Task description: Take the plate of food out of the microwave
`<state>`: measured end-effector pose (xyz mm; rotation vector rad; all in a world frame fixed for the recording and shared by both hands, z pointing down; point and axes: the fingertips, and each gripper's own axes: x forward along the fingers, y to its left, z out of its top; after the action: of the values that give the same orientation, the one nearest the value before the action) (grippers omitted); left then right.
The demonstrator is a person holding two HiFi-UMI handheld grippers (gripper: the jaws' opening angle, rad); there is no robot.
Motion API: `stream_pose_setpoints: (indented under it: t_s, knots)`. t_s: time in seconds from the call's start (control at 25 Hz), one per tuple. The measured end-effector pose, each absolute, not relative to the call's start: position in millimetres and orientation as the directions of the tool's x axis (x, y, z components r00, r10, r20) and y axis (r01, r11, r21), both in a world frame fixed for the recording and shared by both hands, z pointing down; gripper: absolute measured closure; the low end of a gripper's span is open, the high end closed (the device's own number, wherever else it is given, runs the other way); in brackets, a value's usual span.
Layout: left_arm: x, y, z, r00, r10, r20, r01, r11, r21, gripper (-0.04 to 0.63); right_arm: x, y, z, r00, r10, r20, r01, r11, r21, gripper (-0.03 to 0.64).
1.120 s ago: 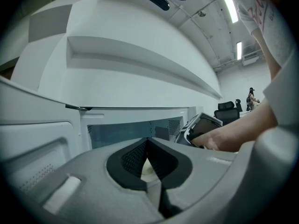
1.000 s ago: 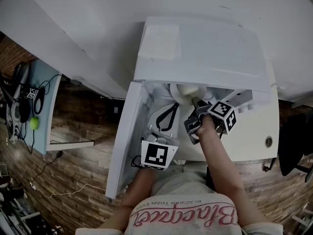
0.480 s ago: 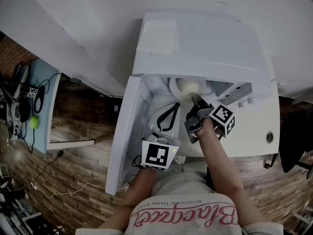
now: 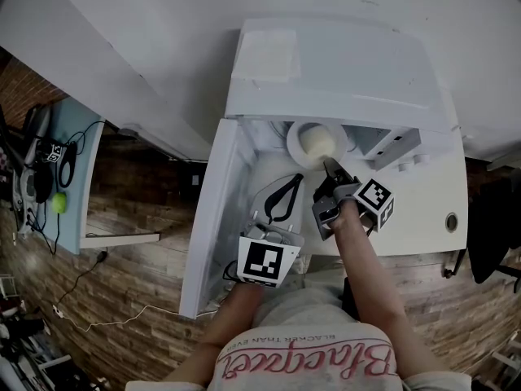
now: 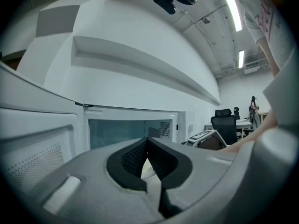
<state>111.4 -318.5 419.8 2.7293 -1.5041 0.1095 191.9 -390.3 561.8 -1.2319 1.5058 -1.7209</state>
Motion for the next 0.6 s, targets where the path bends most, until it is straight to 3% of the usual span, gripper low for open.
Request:
stream_pose_setpoints:
  t_s: [0.6]
  knots:
    - [98.4, -298.2, 428.5, 0.515, -0.855, 0.068, -0.857, -0.514, 0.036, 0.591, 194.4, -359.6, 561.5, -0.431, -0.868, 0.248, -0.146, -0.205, -0.968, 0.597]
